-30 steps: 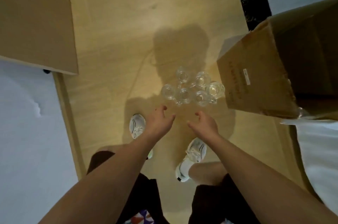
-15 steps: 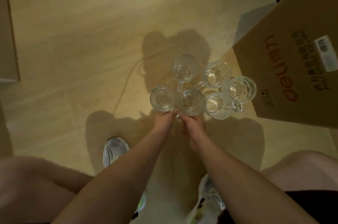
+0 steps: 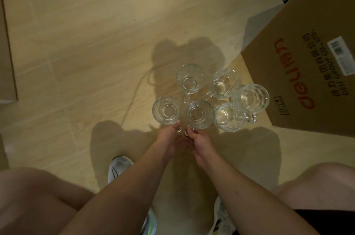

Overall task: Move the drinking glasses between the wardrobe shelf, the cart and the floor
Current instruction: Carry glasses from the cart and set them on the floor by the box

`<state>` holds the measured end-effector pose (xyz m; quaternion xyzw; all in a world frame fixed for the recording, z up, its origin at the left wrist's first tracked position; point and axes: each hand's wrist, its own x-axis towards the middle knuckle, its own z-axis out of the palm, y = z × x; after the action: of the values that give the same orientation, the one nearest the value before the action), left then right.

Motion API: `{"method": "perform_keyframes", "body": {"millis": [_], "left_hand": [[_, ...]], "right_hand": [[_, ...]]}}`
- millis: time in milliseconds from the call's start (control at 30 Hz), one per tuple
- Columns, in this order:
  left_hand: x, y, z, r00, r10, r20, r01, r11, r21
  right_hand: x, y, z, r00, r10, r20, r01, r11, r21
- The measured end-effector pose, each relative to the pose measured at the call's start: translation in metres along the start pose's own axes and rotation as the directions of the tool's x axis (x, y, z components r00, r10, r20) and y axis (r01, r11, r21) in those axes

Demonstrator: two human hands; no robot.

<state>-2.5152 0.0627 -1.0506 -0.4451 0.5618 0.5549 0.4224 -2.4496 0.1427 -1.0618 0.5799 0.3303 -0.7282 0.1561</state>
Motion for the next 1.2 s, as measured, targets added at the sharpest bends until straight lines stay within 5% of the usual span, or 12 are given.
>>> {"method": "perform_keyframes", "body": {"millis": [267, 567, 933, 1200], "left_hand": [[-0.05, 0.015, -0.029, 1.0, -0.01, -0.017, 0.012, 0.992, 0.127], [-0.266, 0.083, -0.063, 0.999, 0.021, 0.05, -0.028, 0.989, 0.143], [-0.568, 0.276, -0.101, 0.962, 0.233, 0.142, -0.228, 0.972, -0.053], [-0.736, 0.35, -0.129, 0.82, 0.568, -0.066, -0.569, 0.8, -0.19]], "right_hand": [[-0.055, -0.031, -0.004, 0.992, 0.117, -0.052, -0.116, 0.993, 0.024], [-0.287, -0.129, 0.025, 0.987, 0.149, -0.061, -0.154, 0.983, -0.097], [-0.575, -0.294, 0.153, 0.985, -0.14, 0.1, 0.163, 0.947, -0.276], [-0.697, -0.368, 0.222, 0.839, -0.371, 0.397, 0.508, 0.795, -0.332]]}}
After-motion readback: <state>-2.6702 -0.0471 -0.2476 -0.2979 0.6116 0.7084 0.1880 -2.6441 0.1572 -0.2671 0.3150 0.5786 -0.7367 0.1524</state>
